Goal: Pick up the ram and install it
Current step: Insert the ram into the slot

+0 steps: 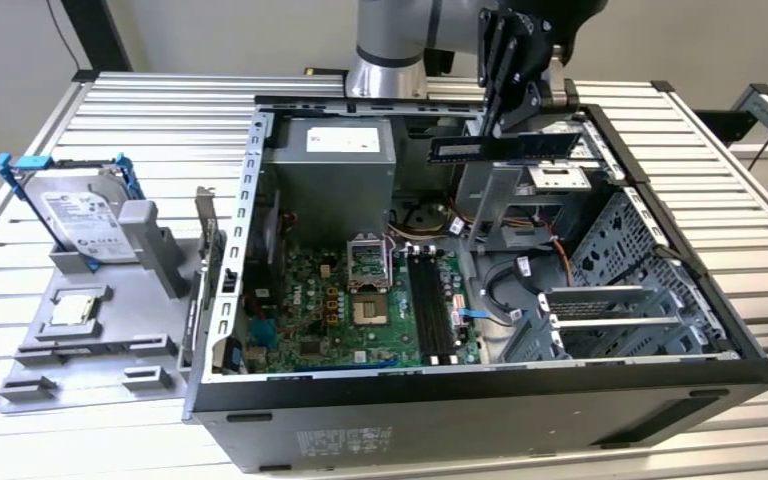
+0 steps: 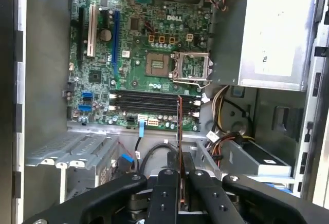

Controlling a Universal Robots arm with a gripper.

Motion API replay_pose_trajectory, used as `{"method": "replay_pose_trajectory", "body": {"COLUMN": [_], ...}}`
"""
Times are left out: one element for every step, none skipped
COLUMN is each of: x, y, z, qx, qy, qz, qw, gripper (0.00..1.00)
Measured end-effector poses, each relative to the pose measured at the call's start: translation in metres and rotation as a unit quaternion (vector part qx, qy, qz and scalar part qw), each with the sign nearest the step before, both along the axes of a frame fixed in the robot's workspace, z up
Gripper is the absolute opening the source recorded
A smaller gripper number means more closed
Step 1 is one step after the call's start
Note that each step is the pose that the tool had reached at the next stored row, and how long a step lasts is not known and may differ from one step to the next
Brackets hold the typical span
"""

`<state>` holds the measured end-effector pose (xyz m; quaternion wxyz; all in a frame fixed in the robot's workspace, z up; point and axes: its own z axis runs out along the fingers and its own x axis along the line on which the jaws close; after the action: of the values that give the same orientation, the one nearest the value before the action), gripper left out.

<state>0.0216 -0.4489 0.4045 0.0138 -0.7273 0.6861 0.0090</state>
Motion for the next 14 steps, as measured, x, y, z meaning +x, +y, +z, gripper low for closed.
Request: {"method": "replay_pose_trajectory", "body": {"x": [0.0, 0.0, 0.0, 0.0, 0.0, 0.0, 0.0, 0.0, -0.0001, -0.0001, 0.0, 0.0, 0.0, 0.0001], "y": [0.0, 0.0, 0.0001, 0.0001, 0.0, -0.0001, -0.0003, -0.0003, -0.0006, -0.0011, -0.0017, -0.0025, -0.0032, -0.0043], "z": [0.0, 0.0, -0.0001, -0.0001, -0.0001, -0.0002, -0.0006, -0.001, -0.0013, -0.0016, -0.0018, -0.0021, -0.0024, -0.0024], "qx": [0.0, 0.0, 0.0001, 0.0001, 0.0, 0.0, 0.0001, 0.0001, 0.0, 0.0002, 0.0006, 0.0015, 0.0031, 0.0111], "qy": [0.0, 0.0, 0.0, 0.0, 0.0, 0.0, 0.0, 0.0, 0.0, 0.0001, 0.0006, 0.0019, 0.0037, 0.0091], "qz": [0.0, -0.002, -0.009, -0.017, -0.024, -0.031, -0.035, -0.035, -0.036, -0.036, -0.036, -0.036, -0.036, -0.035], "qw": [1.0, 1.0, 0.99996, 0.99986, 0.99971, 0.99953, 0.99938, 0.99937, 0.99937, 0.99937, 0.99937, 0.99937, 0.99936, 0.99927], "gripper": [0.0, 0.0, 0.0, 0.0, 0.0, 0.0, 0.0, 0.0, 0.0, 0.0, 0.0, 0.0, 0.0, 0.0]}}
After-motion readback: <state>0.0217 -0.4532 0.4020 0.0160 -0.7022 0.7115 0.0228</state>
